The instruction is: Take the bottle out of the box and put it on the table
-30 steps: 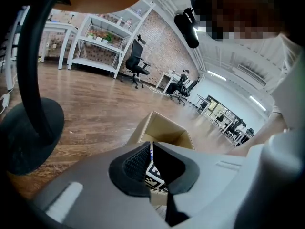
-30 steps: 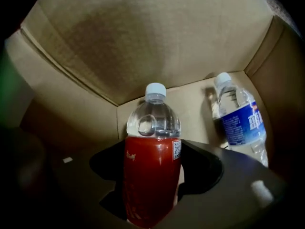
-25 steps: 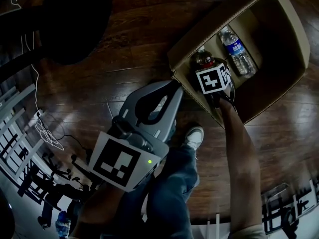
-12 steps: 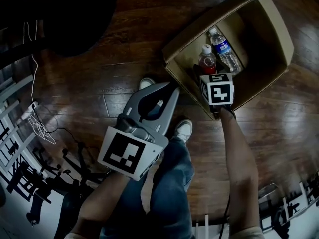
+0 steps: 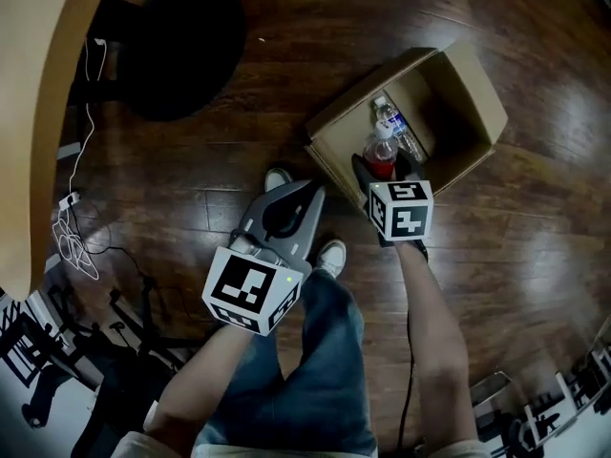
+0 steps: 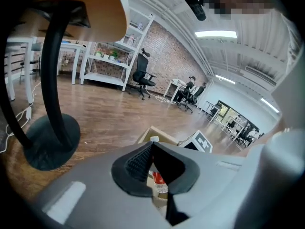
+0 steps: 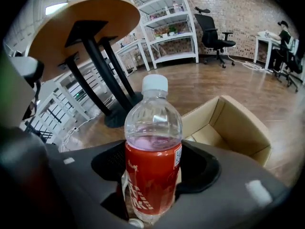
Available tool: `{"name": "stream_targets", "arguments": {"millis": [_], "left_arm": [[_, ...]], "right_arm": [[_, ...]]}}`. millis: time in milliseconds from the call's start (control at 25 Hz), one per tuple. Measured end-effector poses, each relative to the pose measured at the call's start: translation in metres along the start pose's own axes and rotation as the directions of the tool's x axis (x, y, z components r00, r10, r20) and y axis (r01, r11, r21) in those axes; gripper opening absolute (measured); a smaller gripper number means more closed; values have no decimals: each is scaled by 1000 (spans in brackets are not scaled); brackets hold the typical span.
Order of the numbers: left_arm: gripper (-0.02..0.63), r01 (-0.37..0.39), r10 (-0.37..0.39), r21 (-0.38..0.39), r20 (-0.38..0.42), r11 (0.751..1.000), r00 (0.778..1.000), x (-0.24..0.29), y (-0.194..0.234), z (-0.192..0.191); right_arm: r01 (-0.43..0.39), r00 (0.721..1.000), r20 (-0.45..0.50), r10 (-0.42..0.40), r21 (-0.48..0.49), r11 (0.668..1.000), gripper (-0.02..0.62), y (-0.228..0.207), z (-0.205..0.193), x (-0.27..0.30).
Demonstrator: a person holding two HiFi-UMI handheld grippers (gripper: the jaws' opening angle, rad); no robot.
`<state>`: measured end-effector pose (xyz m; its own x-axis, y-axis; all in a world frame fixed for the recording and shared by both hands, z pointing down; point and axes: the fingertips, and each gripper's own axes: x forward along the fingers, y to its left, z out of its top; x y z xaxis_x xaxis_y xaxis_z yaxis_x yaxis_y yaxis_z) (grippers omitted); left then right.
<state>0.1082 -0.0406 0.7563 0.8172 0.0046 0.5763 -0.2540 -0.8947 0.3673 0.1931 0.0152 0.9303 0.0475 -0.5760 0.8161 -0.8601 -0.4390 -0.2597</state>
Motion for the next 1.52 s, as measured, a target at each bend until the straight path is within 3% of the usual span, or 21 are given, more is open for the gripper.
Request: {"name": "stream_targets", "arguments": {"millis": [600, 1120, 1240, 1520], "left_arm": [[-3, -79, 75, 40, 89, 996, 993, -102, -66, 102], [-3, -100, 82, 91, 184, 991, 979, -196, -123, 177], [-3, -132, 109, 89, 229, 987, 967, -228, -127, 192], [-3, -181, 169, 1, 359, 983, 918, -304, -135, 225]], "right_arm": [[-35, 982, 183, 52, -93, 995, 303, 79, 103, -204], [-77, 929, 350, 124, -144, 987, 304, 152, 185, -357], [-78, 905, 396, 156, -206, 975, 304, 177, 207, -389], [-109, 850, 465, 249, -306, 946, 305, 236, 238, -444]]}}
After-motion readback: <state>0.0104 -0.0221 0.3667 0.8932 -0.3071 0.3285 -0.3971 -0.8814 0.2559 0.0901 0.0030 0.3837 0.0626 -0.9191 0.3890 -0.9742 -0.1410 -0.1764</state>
